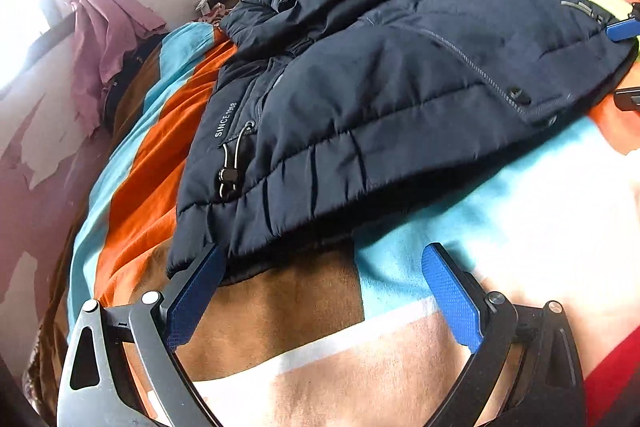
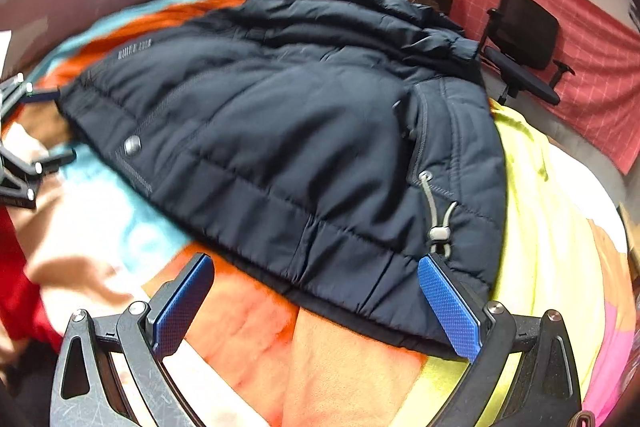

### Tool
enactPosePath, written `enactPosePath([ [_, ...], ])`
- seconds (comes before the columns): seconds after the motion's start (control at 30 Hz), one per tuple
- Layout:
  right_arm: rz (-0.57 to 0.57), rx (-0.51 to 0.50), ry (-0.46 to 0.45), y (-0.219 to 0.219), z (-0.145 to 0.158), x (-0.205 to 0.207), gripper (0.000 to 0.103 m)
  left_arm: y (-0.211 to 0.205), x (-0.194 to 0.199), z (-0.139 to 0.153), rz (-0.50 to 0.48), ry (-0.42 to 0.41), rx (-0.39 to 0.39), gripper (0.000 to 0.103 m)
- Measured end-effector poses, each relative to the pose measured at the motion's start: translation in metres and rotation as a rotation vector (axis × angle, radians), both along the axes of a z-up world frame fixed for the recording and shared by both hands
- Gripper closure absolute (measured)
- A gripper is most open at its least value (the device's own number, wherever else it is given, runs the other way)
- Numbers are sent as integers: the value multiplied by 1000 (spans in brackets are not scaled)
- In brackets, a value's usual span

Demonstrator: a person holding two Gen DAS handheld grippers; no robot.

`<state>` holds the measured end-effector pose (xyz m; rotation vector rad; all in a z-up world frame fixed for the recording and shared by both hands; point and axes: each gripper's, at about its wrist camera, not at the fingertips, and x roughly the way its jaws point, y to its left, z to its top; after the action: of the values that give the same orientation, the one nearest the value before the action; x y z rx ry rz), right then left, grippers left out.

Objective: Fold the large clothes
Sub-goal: 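Lower both open grippers to the jacket's bottom edge beside each other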

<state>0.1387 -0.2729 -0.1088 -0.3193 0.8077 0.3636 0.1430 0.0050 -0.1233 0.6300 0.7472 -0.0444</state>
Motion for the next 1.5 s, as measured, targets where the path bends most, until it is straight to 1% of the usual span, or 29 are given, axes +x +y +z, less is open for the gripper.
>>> enactPosePath([
  [0.07,9,-17,8,2,-7,0,0,2,2,0,15,1,-9,7],
  [0.13,9,0,24,2,-12,2,0,3,3,2,29,-4,-11,7],
  [0.23,0,13,25,1,-13,3,0,0,1,2,36,-32,22,7],
  [0.33,7,1,9,3,-14,2,0,-8,-5,-2,23,-80,69,7],
  [0.43,24,-46,-21,9,-18,-1,0,-17,-10,-6,9,-151,125,7],
  [0.47,29,-60,-30,10,-19,-2,0,-18,-10,-7,16,-174,146,7],
  [0.53,38,-87,-51,13,-22,-3,0,-24,-10,-11,56,-252,225,7],
  [0.63,37,-113,-77,13,-23,-5,0,-28,-11,-18,79,-312,300,6],
  [0.67,33,-119,-81,12,-23,-5,0,-29,-11,-20,75,-315,311,6],
  [0.73,17,-159,-99,11,-24,-5,0,-27,-5,-24,67,-292,317,6],
  [0.83,21,-221,-126,12,-26,-6,0,-17,6,-30,73,-226,283,6],
  [0.9,27,-246,-130,12,-29,-6,0,-10,17,-33,85,-162,249,5],
  [0.93,26,-253,-133,11,-31,-5,0,-6,22,-33,97,-147,232,2],
  [1.0,27,-258,-139,9,-34,-3,0,-4,24,-32,110,-160,230,1],
  [1.07,31,-267,-169,9,-37,0,0,-6,22,-30,125,-195,256,1],
  [1.17,27,-309,-247,15,-38,0,0,-7,22,-28,141,-238,297,1],
  [1.2,19,-327,-287,17,-37,0,0,-8,24,-28,143,-248,304,1],
  [1.33,-10,-326,-345,17,-33,4,2,-9,27,-23,127,-291,321,2],
  [1.4,-18,-314,-364,16,-30,5,2,-10,25,-21,108,-291,319,3],
  [1.43,-21,-306,-380,16,-28,5,2,-10,26,-20,94,-294,331,5],
  [1.47,-21,-299,-388,15,-26,5,5,-11,24,-20,84,-298,339,11],
  [1.5,-18,-288,-396,15,-24,4,11,-12,22,-19,70,-300,343,14],
])
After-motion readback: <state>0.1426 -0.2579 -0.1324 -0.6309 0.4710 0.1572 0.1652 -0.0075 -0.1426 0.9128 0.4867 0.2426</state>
